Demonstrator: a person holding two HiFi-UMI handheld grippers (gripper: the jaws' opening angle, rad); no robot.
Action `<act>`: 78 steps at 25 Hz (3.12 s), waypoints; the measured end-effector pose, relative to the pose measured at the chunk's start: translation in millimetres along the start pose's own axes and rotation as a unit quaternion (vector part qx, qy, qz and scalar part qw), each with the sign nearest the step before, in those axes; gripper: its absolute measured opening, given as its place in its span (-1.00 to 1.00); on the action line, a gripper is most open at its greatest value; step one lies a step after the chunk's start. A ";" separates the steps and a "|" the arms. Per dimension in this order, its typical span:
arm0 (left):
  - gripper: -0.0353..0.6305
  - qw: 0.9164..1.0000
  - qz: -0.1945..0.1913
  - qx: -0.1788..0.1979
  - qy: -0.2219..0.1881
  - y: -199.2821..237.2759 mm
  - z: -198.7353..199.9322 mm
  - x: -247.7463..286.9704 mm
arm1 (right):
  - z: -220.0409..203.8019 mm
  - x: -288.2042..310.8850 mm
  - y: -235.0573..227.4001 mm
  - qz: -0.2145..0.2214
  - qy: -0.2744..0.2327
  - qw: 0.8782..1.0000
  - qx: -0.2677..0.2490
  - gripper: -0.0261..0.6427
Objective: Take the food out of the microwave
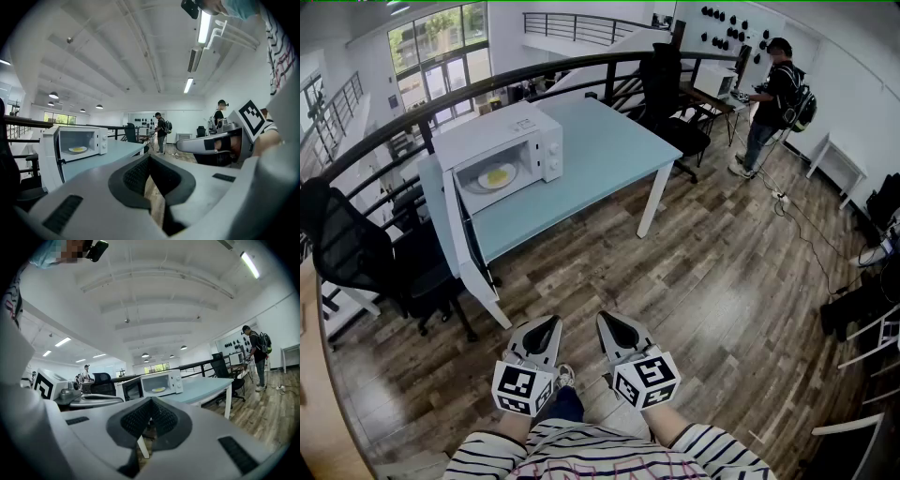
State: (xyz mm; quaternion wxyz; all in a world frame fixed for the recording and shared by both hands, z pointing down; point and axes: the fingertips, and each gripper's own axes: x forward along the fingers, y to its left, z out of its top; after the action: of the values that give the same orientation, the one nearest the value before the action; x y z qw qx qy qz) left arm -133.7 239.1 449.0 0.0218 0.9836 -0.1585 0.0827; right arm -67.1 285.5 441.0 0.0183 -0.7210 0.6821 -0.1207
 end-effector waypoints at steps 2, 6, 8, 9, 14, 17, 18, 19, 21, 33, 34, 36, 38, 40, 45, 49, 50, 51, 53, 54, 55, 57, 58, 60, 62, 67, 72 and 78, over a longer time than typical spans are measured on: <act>-0.83 1.000 0.001 0.001 0.000 -0.8 0.4 -0.6 | 1.5 -0.8 -0.3 0.000 -0.003 1.000 0.000 -0.85; -0.82 1.000 0.003 0.000 -0.006 1.0 1.4 -0.2 | 7.5 1.1 -2.1 0.005 -0.023 1.000 0.018 -0.85; -0.82 1.000 0.002 -0.006 -0.013 5.8 2.0 2.7 | 8.8 8.5 -5.1 0.012 -0.029 0.999 0.040 -0.84; -0.82 1.000 0.000 -0.009 -0.016 8.5 2.3 5.7 | 8.7 13.7 -8.1 0.013 -0.028 0.998 0.046 -0.83; -0.82 1.000 -0.010 -0.020 -0.012 23.2 2.3 29.8 | 9.1 42.7 -29.9 0.003 -0.019 0.998 0.062 -0.60; -0.79 0.999 -0.013 -0.029 -0.014 43.1 6.1 50.2 | 14.5 70.3 -40.2 0.001 -0.016 0.998 0.066 -0.35; -0.65 0.999 -0.015 -0.034 -0.013 50.5 7.3 58.7 | 17.2 80.4 -43.7 0.001 -0.015 0.998 0.066 -0.35; -0.41 0.999 -0.017 -0.038 -0.011 58.4 8.6 67.3 | 20.5 90.8 -47.1 0.001 -0.014 0.998 0.065 -0.35; -0.35 0.999 -0.019 -0.045 -0.010 75.1 13.5 82.7 | 28.8 111.5 -52.9 -0.002 -0.014 0.998 0.064 -0.35; -0.35 0.997 -0.024 -0.073 -0.015 160.0 26.2 145.3 | 53.8 211.3 -80.5 -0.023 -0.005 0.998 0.066 -0.35; -0.35 0.997 -0.023 -0.077 -0.014 165.4 24.8 149.2 | 52.8 218.2 -82.0 -0.022 -0.003 0.998 0.067 -0.35; -0.35 0.996 -0.019 -0.082 -0.011 173.6 21.6 155.2 | 51.0 230.7 -84.8 -0.018 0.001 0.997 0.069 -0.35; -0.35 0.996 -0.012 -0.086 -0.008 183.5 18.7 160.7 | 50.8 245.1 -87.8 -0.012 0.004 0.997 0.072 -0.35; -0.35 0.996 0.002 -0.091 -0.007 196.8 16.3 166.7 | 50.9 262.7 -90.1 0.000 0.007 0.997 0.074 -0.35; -0.35 0.993 0.059 -0.103 -0.014 235.3 11.5 182.8 | 52.1 314.3 -96.1 0.048 0.019 0.996 0.068 -0.35; -0.35 0.986 0.118 -0.118 -0.014 268.2 6.8 194.3 | 56.0 358.5 -99.9 0.097 0.035 0.993 0.056 -0.35; -0.35 0.984 0.132 -0.122 -0.013 275.7 5.2 197.1 | 57.0 369.5 -101.2 0.109 0.039 0.992 0.054 -0.35; -0.35 0.981 0.146 -0.127 -0.012 283.2 3.5 199.8 | 57.5 380.4 -102.7 0.121 0.045 0.990 0.053 -0.35; -0.35 0.975 0.175 -0.136 -0.011 298.3 0.5 205.0 | 57.7 402.0 -105.9 0.143 0.056 0.987 0.049 -0.35; -0.35 0.972 0.189 -0.139 -0.011 306.1 -1.1 207.7 | 57.4 412.8 -107.8 0.153 0.062 0.985 0.047 -0.35; -0.35 0.969 0.202 -0.142 -0.011 314.2 -2.7 210.4 | 57.1 423.6 -110.0 0.161 0.066 0.984 0.046 -0.35; -0.35 0.963 0.226 -0.147 -0.012 330.7 -5.2 215.8 | 57.2 443.8 -114.3 0.173 0.071 0.981 0.045 -0.35; -0.35 0.960 0.238 -0.150 -0.013 338.3 -6.2 217.9 | 57.4 452.9 -115.9 0.180 0.074 0.980 0.043 -0.35; -0.35 0.953 0.260 -0.152 -0.013 352.0 -9.2 220.8 | 57.6 469.3 -118.3 0.192 0.078 0.977 0.041 -0.35; -0.35 0.946 0.284 -0.154 -0.011 365.4 -13.6 222.0 | 57.2 484.2 -120.8 0.203 0.081 0.975 0.040 -0.35; -0.35 0.929 0.331 -0.163 -0.010 394.1 -23.1 222.4 | 53.8 512.8 -125.4 0.219 0.091 0.970 0.043 -0.35; -0.35 0.916 0.359 -0.176 -0.006 412.6 -35.6 224.4 | 46.8 535.0 -129.7 0.228 0.102 0.967 0.046 -0.35; -0.35 0.909 0.375 -0.179 0.007 433.8 -55.0 234.5 | 28.7 560.0 -132.4 0.223 0.111 0.967 0.044 -0.35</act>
State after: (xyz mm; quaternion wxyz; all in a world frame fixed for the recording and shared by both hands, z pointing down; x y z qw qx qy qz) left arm -59.6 -241.0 550.3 0.1657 0.8305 -0.5281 0.0618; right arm 90.8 -262.6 521.9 0.0004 -0.5311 0.8175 -0.2229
